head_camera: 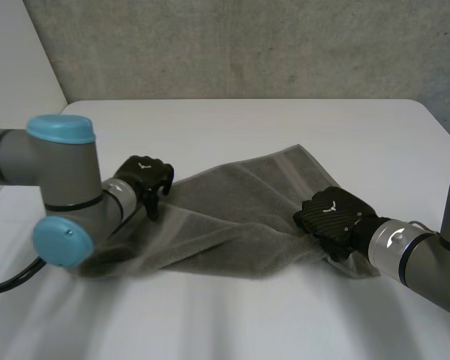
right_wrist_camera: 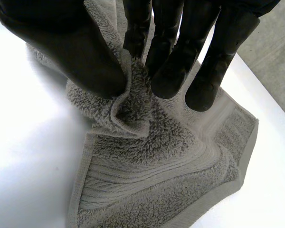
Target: Fold the towel.
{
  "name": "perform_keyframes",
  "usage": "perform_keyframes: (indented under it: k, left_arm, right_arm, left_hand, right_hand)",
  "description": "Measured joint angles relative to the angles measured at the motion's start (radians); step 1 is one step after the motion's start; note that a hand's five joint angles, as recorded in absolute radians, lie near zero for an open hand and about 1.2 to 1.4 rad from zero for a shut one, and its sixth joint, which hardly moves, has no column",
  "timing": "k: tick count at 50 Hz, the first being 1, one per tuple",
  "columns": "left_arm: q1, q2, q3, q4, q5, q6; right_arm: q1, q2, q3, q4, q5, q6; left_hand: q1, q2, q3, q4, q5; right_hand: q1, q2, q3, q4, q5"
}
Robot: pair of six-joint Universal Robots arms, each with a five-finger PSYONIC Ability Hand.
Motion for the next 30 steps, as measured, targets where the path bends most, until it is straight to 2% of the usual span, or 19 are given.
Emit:
perform_keyframes:
  k: [11, 30]
  left_arm:
    - [-0.009, -0.126, 0.147, -0.065, -0.002, 0.045]
    - [-0.007, -0.180, 0.189, -0.109, -0.008, 0.071]
  right_arm:
    - [0.000, 0.009, 0.013, -0.008, 0.000, -0.001]
    - [0.000, 0.020, 0.015, -0.007, 0.003, -0.019]
  left_hand:
    - [-0.010, -0.006, -0.013, -0.010, -0.013]
    - [-0.085, -0.108, -0.119, -0.118, -0.106]
  right_hand:
    - [0.000, 0.000, 0.000, 0.000, 0.000]
    - [0.000, 0.000, 0.000, 0.000, 0.000]
